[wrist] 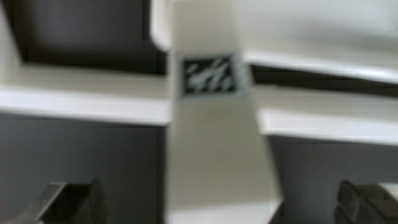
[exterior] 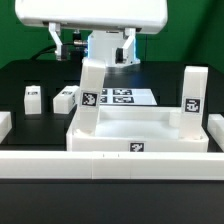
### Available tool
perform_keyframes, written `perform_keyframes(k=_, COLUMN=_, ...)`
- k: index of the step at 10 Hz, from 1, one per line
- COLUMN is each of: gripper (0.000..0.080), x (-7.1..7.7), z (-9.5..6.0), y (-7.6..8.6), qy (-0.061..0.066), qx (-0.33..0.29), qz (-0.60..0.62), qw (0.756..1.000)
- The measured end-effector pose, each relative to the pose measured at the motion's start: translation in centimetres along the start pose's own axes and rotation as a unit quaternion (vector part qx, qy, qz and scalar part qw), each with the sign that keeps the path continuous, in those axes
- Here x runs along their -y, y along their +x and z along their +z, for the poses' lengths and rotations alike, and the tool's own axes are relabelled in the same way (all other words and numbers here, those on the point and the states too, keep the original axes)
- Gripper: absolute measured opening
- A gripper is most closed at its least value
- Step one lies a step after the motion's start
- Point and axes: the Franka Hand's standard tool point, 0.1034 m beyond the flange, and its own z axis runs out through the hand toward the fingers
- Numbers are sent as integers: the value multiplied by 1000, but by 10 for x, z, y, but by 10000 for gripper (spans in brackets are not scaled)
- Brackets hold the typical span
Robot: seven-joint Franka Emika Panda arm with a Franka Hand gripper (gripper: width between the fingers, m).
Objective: Assemble desk
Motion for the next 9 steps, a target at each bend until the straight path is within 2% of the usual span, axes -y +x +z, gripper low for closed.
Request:
perform_keyframes(k=1, gripper=649, x=1, z=2, y=-2, qy=14, qx=46, qz=8, qw=999)
perform_keyframes(k=3, gripper=649, x=-3, z=2, y=2, qy=26, qx=117, qz=4, qw=993)
perform_keyframes(k=5, gripper=649, x=-11, z=4, y=2, qy=45, qx=177, qz=0, qw=983)
perform_keyframes(k=6, gripper=649, x=-10, z=5, y=7, qy=43, qx=173, qz=1, qw=984)
perform_keyframes(k=8, gripper=649, x=-9, z=6, y=5, qy=44, qx=175, qz=0, qw=984)
perform_keyframes(k=9, gripper=649, x=-12, z=6, y=6, qy=37, qx=179, qz=-6, qw=983)
